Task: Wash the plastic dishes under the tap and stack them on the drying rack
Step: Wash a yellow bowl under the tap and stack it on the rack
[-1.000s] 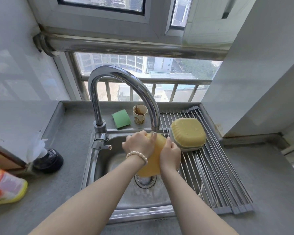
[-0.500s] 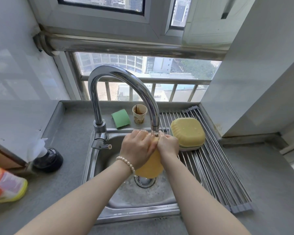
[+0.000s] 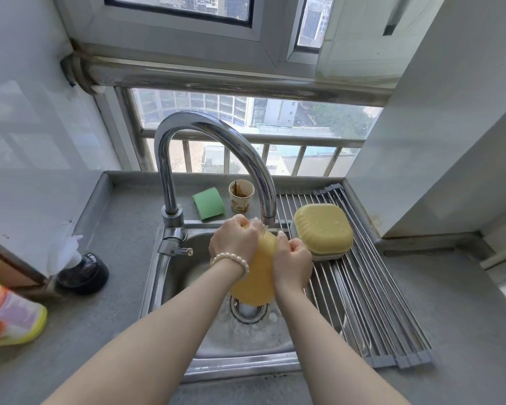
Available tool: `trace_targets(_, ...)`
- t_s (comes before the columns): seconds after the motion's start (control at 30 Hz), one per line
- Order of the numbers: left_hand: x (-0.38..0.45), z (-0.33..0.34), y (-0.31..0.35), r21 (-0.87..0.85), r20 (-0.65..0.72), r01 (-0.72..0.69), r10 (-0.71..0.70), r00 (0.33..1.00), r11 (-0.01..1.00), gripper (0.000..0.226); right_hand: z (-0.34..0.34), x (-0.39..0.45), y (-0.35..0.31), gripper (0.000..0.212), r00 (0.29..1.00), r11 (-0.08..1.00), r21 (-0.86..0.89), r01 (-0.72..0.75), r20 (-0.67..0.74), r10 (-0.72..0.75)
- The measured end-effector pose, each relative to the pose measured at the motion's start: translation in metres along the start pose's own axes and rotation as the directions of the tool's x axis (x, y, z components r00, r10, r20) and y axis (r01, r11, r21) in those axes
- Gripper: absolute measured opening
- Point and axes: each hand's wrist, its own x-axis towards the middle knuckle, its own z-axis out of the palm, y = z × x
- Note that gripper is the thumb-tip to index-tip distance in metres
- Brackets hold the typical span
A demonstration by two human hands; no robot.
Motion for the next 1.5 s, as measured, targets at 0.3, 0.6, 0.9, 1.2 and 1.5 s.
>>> trace_targets(0.3,-0.01,0.011,-0.005,0.135,-0.065,-0.434,0.445,0.893,0.891,0.045,-0.001,0.007,-0.011,0.051,0.992,0.987,-0.129,0.095,0.092,-0.084)
trace_targets(0.6,-0.006,0.005,-0.045,0.417,-0.067,-0.486,0.559,0.826,0.768,0.09,-0.001,0.02,-0.008,0.038,0.927,0.903,0.215,-0.371,0.14,0.347)
trace_targets(0.9,-0.005,-0.002,-0.03,0.031,0.042,0.065,-0.066,0.997,0.997,0.087,0.003,0.018,-0.001,0.022,0.809,0.697,0.413,-0.586,0.249,0.532)
trace_targets(1.2,0.001,-0.001,-0.026,-0.17,0.01,0.235,-0.237,0.971,0.957,0.05,0.006,-0.006,0.001,0.042,0.995,0.987,-0.137,0.09,0.05,-0.083)
trace_targets(1.5,0.008,0.0,-0.03,-0.574,0.204,0.546,-0.539,0.817,0.61,0.04,0.018,-0.007,-0.018,0.054,0.891,0.573,-0.686,0.449,0.291,-0.349)
